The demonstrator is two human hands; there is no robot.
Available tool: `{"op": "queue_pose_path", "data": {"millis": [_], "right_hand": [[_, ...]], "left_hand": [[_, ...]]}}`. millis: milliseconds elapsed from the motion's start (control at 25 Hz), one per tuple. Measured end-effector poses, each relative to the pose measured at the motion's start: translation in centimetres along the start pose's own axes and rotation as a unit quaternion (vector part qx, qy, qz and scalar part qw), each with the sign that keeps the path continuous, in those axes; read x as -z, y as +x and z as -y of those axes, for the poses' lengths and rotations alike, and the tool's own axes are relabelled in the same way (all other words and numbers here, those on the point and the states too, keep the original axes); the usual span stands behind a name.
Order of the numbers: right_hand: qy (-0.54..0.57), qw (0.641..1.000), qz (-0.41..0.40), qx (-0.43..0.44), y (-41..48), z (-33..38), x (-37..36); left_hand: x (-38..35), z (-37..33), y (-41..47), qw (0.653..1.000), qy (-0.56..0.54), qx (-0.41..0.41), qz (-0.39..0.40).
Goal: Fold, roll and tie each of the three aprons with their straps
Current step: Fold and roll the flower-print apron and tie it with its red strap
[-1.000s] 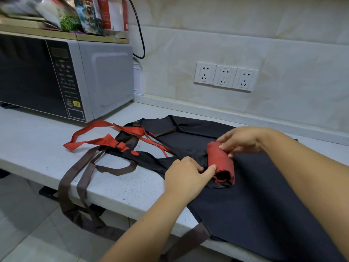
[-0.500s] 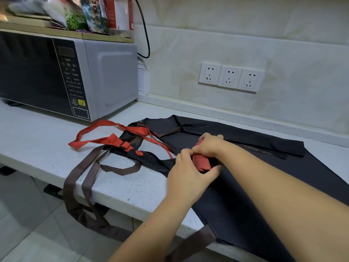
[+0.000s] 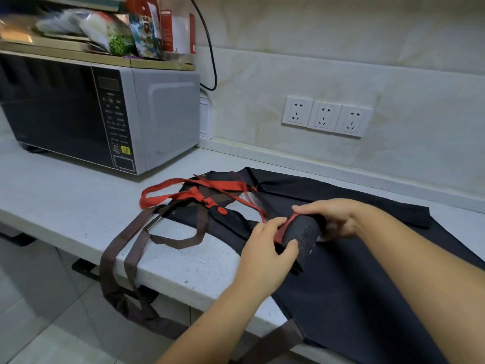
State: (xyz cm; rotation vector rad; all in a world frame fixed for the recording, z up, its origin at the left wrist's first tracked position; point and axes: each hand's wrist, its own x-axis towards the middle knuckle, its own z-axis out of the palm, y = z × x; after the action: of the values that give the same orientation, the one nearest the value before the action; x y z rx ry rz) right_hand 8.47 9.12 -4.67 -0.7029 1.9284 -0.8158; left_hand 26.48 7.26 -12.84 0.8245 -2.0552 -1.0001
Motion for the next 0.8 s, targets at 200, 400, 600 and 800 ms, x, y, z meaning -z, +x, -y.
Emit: {"op": "queue_pose_path", "data": {"millis": [200,400,600,800], "right_hand": [[-0.119,0.989,-0.092,0.001,-4.2,-3.9,3.8],[-0.230,0.967,-0.103,-0.048,-6.6,-6.8,3.9],[-0.426,0.869,-0.241,0.079,-2.5,-3.4,4.6],[-0.502,0.845,-0.176,-0.051,0.8,-2.0,3.7]], "left_hand": [[-1.3,-1.9,0.8,0.989,0.010,-0.054,0.135],[-5.4,-5.2,0.4,0.958,0.238,-0.126,0.103],[-6.6,-4.1,-0.6,0.949,0.251,-0.185,0.055],[-6.8,-3.9,-1.1,0.953,0.241,-0.182,0.038]]}}
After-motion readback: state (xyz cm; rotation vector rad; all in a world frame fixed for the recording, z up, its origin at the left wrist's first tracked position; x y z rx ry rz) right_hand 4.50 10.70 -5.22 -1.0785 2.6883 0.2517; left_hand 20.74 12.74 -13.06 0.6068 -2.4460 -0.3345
